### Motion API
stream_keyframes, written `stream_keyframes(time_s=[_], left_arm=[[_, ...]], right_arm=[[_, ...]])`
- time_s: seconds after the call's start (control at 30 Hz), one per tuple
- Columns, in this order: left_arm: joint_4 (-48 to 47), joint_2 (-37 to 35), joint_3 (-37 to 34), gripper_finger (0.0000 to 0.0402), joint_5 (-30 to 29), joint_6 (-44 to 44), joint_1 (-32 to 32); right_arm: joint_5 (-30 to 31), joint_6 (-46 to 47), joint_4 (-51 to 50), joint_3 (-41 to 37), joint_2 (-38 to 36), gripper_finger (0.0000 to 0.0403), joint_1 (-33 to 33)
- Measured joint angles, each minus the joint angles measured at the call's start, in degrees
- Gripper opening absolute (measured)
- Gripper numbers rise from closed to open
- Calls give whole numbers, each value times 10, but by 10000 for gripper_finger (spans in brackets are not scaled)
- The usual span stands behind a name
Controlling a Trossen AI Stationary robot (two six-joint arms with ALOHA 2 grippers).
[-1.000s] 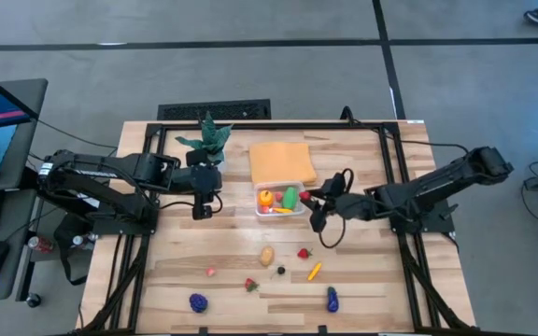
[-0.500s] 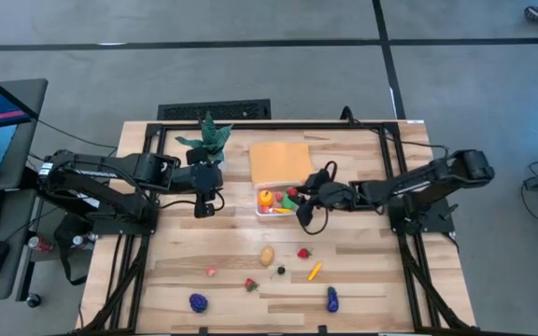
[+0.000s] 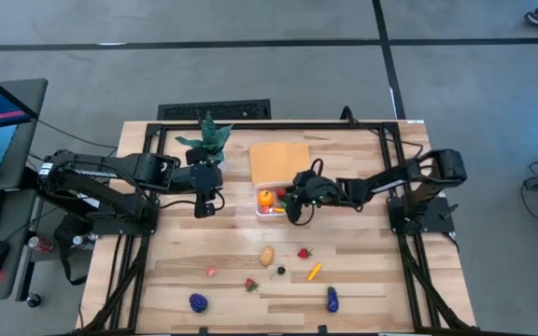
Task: Pick and placing Produce into tupperware
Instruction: Put the right red strawberry into the transparent bin, then put the pink apricot into the transparent bin
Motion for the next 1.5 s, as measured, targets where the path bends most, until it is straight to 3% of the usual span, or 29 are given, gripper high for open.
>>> stream_keyframes(time_s=[0.2,0.8,1.07,1.5], left_arm=[[0,0,0,138,-3,0,0],[2,0,0,138,-15,-15,0],[4,-2,-6,138,-2,-24,0],[179,-53,-163,138,99,-65,0]], right_arm=[[-5,0,-3,21,18,154,-16],[-11,0,-15,26,-1,215,-35],[-84,-52,-136,26,-103,217,-35],[-171,-90,-418,26,-315,194,-28]])
